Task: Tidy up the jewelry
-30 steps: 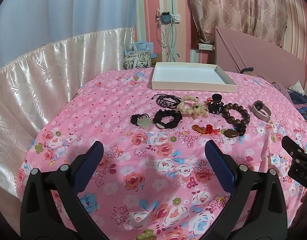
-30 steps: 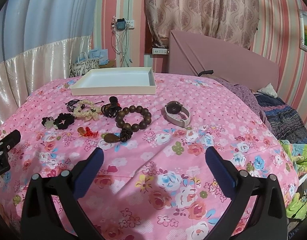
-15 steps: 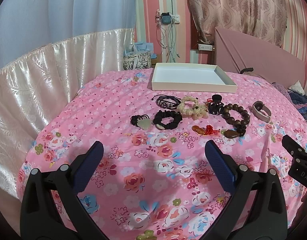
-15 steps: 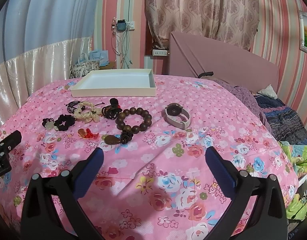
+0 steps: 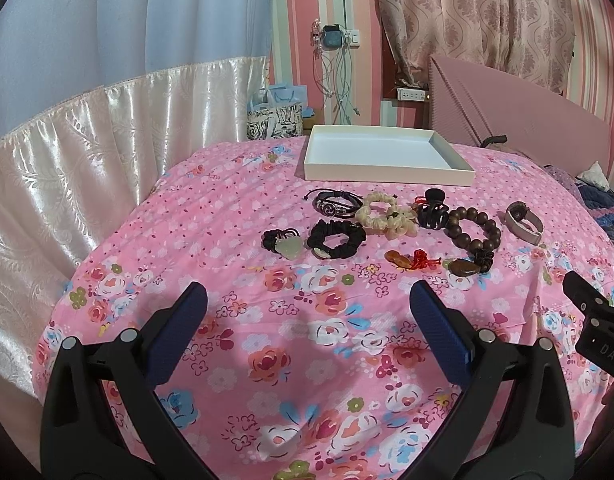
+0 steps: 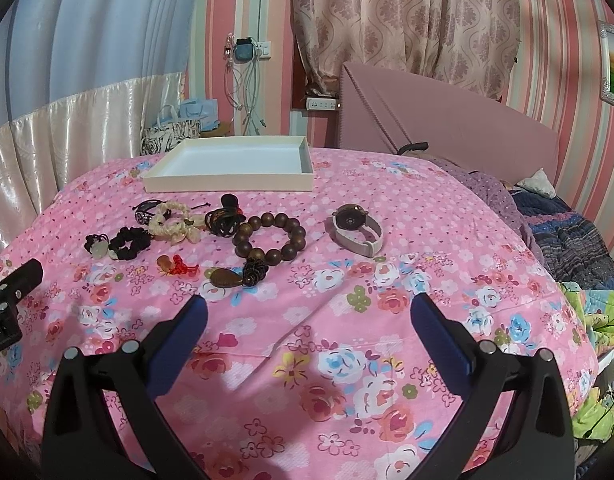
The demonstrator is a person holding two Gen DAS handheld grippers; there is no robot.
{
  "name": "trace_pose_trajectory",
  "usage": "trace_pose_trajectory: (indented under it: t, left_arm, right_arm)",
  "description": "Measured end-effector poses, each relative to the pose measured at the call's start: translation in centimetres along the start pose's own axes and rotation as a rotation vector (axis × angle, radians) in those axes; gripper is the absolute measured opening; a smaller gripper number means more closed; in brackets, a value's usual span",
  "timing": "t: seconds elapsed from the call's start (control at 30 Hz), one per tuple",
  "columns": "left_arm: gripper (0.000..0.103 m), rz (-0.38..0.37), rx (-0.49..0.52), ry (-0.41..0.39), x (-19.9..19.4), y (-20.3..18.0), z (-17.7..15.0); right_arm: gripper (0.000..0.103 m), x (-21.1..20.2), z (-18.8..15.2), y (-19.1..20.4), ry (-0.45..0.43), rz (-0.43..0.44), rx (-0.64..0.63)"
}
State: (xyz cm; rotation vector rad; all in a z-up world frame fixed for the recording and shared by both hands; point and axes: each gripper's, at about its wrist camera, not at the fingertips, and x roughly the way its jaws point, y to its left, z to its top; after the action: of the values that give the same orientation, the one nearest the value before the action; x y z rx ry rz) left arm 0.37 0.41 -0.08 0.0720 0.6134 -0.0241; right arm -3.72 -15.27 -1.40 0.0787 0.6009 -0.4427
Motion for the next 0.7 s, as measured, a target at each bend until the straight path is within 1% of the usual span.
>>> trace_pose_trajectory:
  t: [0.7]
  left_arm:
    - [0.1,-0.003,0.001,0.001,0.25,0.23,-0.1]
  right_arm:
    - [0.101,0.11,-0.02,0.08,0.003,0.002,0.001]
